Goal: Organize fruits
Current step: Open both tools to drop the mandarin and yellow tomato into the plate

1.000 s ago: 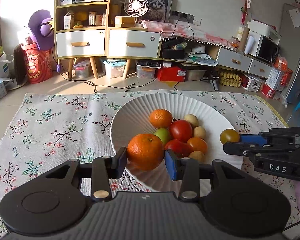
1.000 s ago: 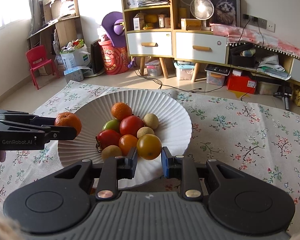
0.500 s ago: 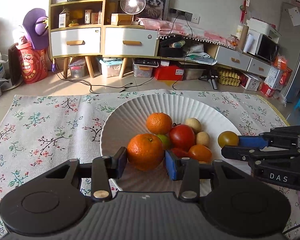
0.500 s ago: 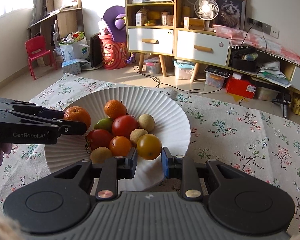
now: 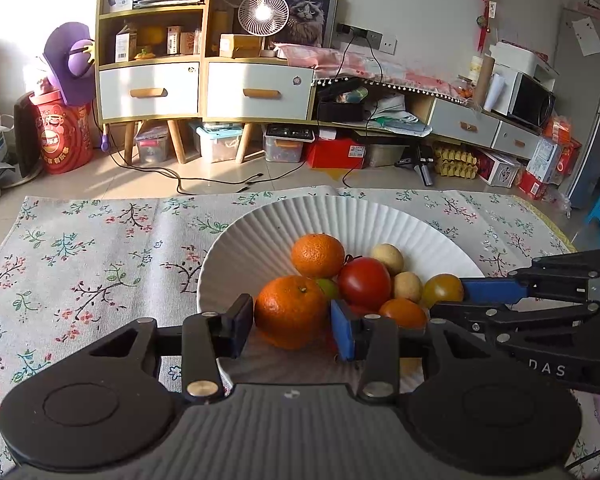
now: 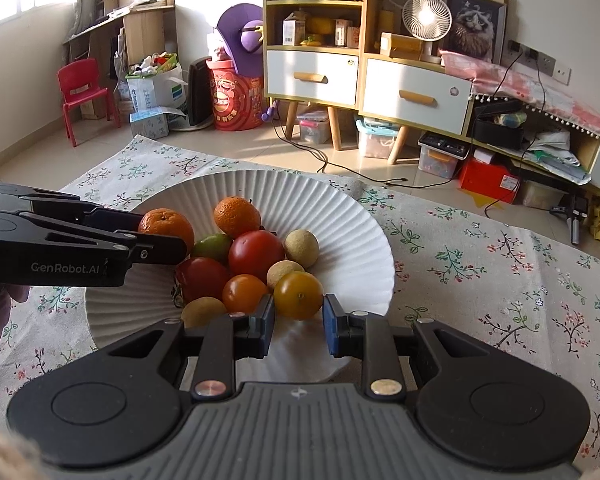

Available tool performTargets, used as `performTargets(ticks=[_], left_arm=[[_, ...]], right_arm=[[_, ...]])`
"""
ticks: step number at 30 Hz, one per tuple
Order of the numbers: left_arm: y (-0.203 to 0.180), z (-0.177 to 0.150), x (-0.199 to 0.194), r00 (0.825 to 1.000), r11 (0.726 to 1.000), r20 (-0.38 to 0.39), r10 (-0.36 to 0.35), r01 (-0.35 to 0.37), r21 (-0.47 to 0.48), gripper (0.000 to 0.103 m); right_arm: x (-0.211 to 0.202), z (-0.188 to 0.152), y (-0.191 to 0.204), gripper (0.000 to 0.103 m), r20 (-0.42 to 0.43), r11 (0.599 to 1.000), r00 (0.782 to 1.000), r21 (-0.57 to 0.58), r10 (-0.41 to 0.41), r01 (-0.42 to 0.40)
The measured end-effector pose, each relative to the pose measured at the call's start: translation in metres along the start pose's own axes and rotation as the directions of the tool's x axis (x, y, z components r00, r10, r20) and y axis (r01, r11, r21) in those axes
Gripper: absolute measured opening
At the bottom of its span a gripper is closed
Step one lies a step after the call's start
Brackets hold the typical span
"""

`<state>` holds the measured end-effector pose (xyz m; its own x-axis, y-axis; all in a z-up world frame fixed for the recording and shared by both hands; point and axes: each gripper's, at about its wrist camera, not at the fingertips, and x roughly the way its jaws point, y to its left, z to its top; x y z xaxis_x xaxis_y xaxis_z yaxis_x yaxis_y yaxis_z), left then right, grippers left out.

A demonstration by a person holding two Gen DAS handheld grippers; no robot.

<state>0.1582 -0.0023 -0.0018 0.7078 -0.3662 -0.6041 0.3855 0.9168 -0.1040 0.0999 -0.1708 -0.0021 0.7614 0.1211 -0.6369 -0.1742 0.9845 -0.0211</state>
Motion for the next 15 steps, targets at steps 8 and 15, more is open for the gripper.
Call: performTargets(ticks=[8,15], left_arm=[[-0.004,0.004,-0.006,1.000,1.000,0.019,-0.001,0.001,-0.002,0.071],[-0.011,0.001,-0.023,1.000,1.000,0.000,0.013,-0.013,0.019,0.084]], right_arm=[[-0.013,0.000,0.003,0.042,0.002,1.000,1.000,-0.014,-0.003,0.003],[-0.027,-0.003,0.000,0.055,0.001,1.000,1.000,0.015,-0.012,0.012]])
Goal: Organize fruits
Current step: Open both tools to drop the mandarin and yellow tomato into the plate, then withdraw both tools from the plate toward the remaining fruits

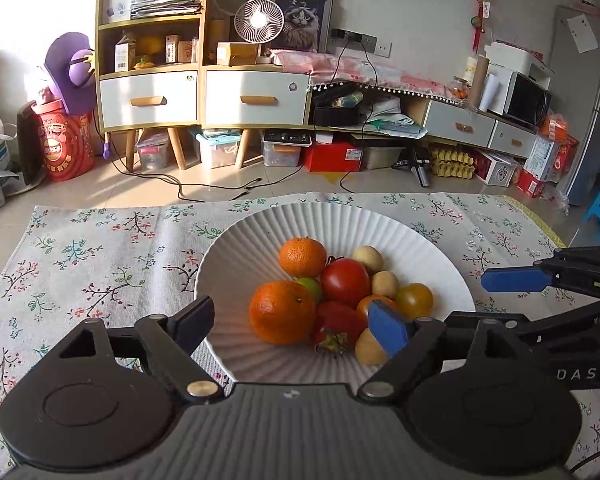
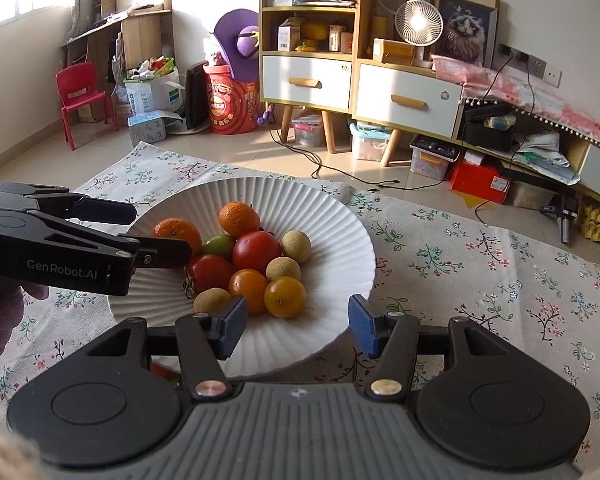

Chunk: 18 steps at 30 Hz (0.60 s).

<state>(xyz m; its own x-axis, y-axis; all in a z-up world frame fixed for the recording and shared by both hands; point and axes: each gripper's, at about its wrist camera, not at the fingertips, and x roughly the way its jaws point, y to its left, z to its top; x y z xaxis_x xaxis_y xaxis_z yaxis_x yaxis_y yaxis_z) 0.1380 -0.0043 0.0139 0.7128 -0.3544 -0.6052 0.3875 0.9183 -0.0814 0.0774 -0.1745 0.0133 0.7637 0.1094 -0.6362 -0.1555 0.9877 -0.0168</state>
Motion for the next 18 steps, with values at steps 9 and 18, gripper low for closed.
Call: performTargets(ticks=[9,18], left_arm=[[-0.004,-0.015,-0.031,0.999,0.999,-0.015,0.038,-0.038,0.033,0.094],[-0.006,-0.032,-0.052,0.996,0.998,-0.053,0.066,-0.065,0.006,0.097]], right_arm=[[-0.020,-0.010,0.005,0.066,-0.006,1.000,1.000,0.005,0.012,-0.012],[-0.041,-0.018,0.012,0.081,-0.004,0.998,1.000,0.061,0.020,-0.020]])
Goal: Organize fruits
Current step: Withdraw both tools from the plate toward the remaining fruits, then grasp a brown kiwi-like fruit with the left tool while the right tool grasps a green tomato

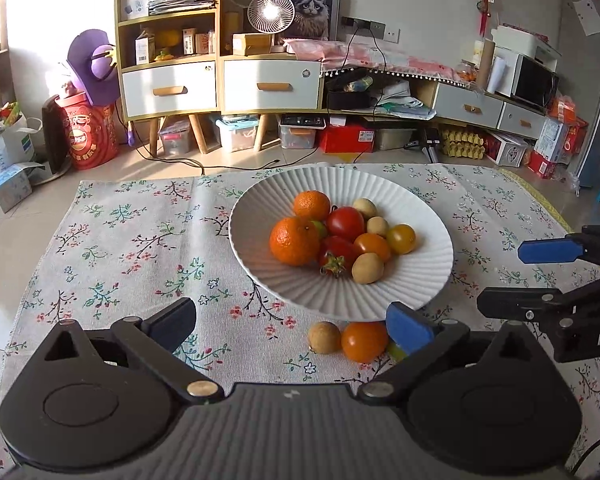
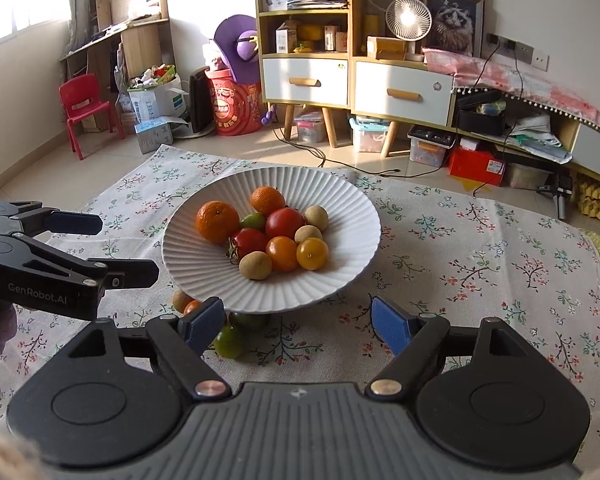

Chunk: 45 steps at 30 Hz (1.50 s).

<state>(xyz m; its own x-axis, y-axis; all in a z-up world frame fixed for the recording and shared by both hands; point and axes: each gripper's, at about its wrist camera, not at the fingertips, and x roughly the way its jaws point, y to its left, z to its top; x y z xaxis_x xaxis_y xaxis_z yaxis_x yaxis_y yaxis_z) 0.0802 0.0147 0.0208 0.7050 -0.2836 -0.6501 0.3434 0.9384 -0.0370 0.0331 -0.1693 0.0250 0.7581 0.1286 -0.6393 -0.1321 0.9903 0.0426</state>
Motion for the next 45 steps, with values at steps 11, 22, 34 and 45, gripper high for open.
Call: performTargets(ticks=[11,22,34,45], left_arm=[[-0.006,-0.027,0.002,0.992,0.995,-0.067,0.104,-0.103,0.017,0.097],[-0.008,-0.047,0.037,0.991,0.991,-0.051,0.126,-0.123,0.056,0.097],[-0.002,-0.045,0.048,1.000,0.998,0.005,0.023,-0.024,0.050,0.089],[-0.013,-0.037,0.050,0.994,0.988,0.000,-0.110,0.109,0.110,0.044]], right_arm=[[-0.009,-0.029,0.015,0.097,0.027,1.000,1.000,0.010,-0.005,0.005],[0.007,-0.053,0.017,0.099,0.039,0.999,0.998,-0.008,-0.054,0.054],[0.025,-0.058,0.026,0.091,0.024,0.999,1.000,-0.032,-0.015,0.016],[0.029,-0.054,0.032,0.059,0.025,0.997,0.998,-0.061,0.052,-0.050]])
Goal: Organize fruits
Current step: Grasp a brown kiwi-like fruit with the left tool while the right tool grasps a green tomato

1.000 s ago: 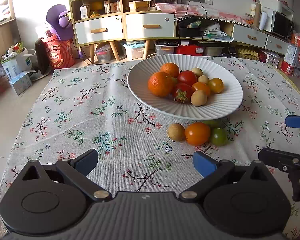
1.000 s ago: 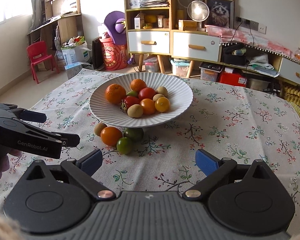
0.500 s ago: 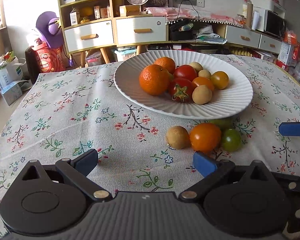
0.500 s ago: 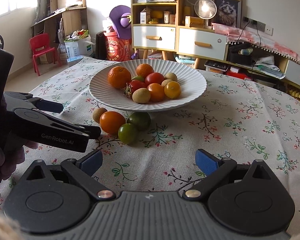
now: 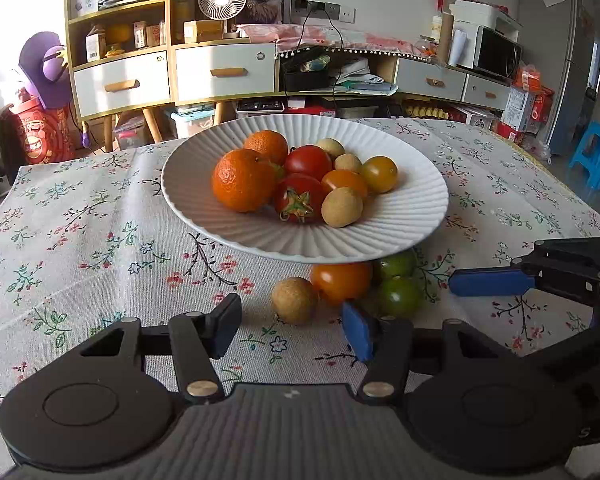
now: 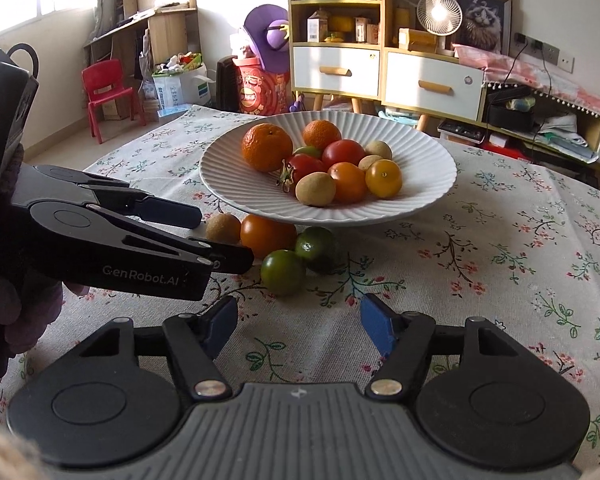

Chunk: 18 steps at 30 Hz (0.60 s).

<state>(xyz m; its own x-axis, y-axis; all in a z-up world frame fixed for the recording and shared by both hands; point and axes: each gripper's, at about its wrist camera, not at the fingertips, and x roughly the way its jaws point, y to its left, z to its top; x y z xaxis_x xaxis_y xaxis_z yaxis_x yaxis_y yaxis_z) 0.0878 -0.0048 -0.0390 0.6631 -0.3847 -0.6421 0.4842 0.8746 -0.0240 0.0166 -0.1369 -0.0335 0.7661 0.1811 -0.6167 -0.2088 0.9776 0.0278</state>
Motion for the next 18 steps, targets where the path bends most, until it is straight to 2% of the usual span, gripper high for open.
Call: performTargets(ticks=[3,7,12,18], left_arm=[[-0.004,0.000,-0.002,1.000,1.000,-0.004,-0.016,0.016,0.013,0.030],[-0.002,0.001,-0.003,1.000,1.000,-0.021,-0.022,0.022,0.008,0.017],[0.004,0.001,-0.007,0.998,0.998,-0.043,-0.042,0.040,-0.041,0.017],[0.009,-0.003,-0.012,0.997,0.995,-0.050,-0.064,0.060,-0.082,0.017]], right_arm=[[-0.001,0.000,0.002,0.053,0.003,1.000,1.000,-0.006,0.008,-0.008],[-0.001,0.000,0.002,0.048,0.005,1.000,1.000,-0.010,0.017,-0.017],[0.000,0.002,0.004,0.039,0.006,1.000,1.000,-0.011,0.026,-0.026],[-0.001,0.002,0.004,0.035,0.005,1.000,1.000,-0.009,0.026,-0.026]])
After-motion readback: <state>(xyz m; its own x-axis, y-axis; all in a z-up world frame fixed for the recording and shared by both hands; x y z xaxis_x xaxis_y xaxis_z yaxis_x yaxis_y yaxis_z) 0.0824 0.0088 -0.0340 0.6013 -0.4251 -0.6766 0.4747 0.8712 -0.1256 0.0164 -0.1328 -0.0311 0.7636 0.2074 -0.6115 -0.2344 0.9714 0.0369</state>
